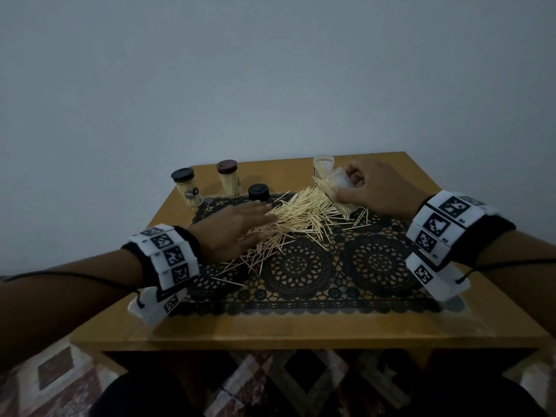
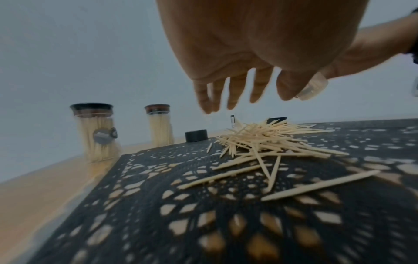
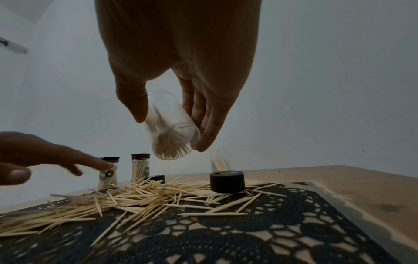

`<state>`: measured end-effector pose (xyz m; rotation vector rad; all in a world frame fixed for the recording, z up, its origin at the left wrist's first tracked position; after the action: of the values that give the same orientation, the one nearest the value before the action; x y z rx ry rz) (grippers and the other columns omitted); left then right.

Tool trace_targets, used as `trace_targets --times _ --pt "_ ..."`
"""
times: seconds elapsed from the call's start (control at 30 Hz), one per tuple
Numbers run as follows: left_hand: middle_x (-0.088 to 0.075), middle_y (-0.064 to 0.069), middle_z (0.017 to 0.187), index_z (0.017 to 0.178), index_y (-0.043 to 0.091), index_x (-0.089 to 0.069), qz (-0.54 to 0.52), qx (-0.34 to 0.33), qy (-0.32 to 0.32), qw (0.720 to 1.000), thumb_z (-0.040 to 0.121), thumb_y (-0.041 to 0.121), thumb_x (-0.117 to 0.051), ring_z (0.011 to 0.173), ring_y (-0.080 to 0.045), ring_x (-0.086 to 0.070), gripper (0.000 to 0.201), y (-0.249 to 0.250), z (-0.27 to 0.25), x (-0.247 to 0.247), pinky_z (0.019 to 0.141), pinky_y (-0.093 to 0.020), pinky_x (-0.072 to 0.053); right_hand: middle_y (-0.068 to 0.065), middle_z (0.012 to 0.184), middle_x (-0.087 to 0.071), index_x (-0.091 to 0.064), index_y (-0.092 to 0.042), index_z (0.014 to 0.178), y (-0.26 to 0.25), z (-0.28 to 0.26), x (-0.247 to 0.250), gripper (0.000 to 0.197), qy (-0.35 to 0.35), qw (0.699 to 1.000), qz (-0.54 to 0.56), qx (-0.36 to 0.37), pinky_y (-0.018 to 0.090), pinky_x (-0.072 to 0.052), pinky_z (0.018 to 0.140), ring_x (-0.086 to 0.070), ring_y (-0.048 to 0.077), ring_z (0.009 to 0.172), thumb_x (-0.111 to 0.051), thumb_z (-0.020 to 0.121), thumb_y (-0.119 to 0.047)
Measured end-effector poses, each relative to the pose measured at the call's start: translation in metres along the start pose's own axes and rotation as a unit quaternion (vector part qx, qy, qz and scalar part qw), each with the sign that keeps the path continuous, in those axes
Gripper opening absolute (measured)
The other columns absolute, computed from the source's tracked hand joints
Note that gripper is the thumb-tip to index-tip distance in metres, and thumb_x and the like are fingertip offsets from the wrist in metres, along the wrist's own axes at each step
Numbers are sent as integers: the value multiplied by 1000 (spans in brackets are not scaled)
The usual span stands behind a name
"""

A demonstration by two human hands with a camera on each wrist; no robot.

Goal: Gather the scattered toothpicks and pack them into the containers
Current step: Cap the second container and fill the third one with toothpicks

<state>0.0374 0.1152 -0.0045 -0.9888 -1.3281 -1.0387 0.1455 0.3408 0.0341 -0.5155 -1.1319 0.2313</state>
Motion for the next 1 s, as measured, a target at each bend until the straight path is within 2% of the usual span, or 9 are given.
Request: trace_targets --times 0.03,0.13,0.23,0.4,0.5,0.63,0.73,0.83,1.0 --pt "-23 -2 158 151 22 -22 -11 51 -1 999 98 48 -37 145 -18 -17 61 -7 -6 2 116 -28 -10 8 95 -64 -62 -9 98 0 0 0 38 1 1000 0 -1 42 -49 78 -59 26 88 -78 77 -37" --pt "-21 -11 153 152 20 -6 34 198 -83 976 81 72 -48 140 -28 -21 98 -22 -25 -6 114 -43 -26 8 94 -64 -62 -9 97 1 0 -1 38 -4 1000 2 -1 41 -49 75 -59 27 87 -78 77 -37" --pt "-21 -14 148 149 19 -8 35 259 -192 946 65 83 -54 137 -32 -26 116 -27 -36 -20 110 -47 -33 7 91 -64 -62 -10 96 2 2 -5 37 -8 1000 1 -3 39 -49 73 -60 27 85 -78 77 -37" --pt "-39 -9 136 138 12 -32 -8 246 -200 948 72 65 -68 118 -25 -45 92 -22 -21 -19 99 -38 -43 9 92 -63 -61 -9 94 -2 2 -9 37 -4 1000 -4 1 39 -48 74 -58 28 86 -78 77 -37" --pt "-54 -8 120 126 11 -44 -42 233 -161 958 80 46 -72 101 -21 -52 64 -19 -6 -16 82 -30 -45 9 92 -62 -60 -10 91 -3 2 -11 37 -7 1000 -5 5 41 -48 74 -58 28 86 -78 76 -38" --pt "-59 1 99 123 12 -47 -100 230 -126 960 79 34 -76 77 -11 -53 57 -21 1 -13 64 -22 -44 10 92 -62 -59 -9 92 -1 2 -12 38 -7 1000 -3 4 43 -48 75 -57 29 86 -77 76 -38" --pt "-61 0 103 127 14 -44 -125 233 -122 957 84 31 -72 76 -9 -56 54 -25 -5 -9 71 -27 -50 10 93 -63 -60 -9 95 0 0 -12 40 -10 1000 0 -1 46 -49 77 -58 29 87 -76 75 -40" --pt "-57 1 114 137 17 -35 -118 227 -120 959 86 30 -69 96 -15 -56 63 -29 -19 -4 85 -30 -49 9 94 -63 -60 -9 96 0 -1 -14 41 -10 1000 4 -1 47 -50 77 -58 28 86 -76 75 -41" --pt "-33 6 135 142 27 -26 -47 193 -229 953 64 57 -79 121 -17 -40 99 -27 -45 -16 104 -38 -41 8 95 -63 -60 -10 96 -1 -1 -13 39 -10 1000 2 -5 46 -50 78 -58 27 88 -77 76 -40"
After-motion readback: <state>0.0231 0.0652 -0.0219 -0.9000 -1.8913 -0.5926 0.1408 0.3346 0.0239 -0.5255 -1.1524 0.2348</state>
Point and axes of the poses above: each hand's wrist, its own z-axis towards the middle knuckle, its own x-axis out of the back of the hand, y = z × x, the point moved 5 cm from there along z, towards the middle knuckle
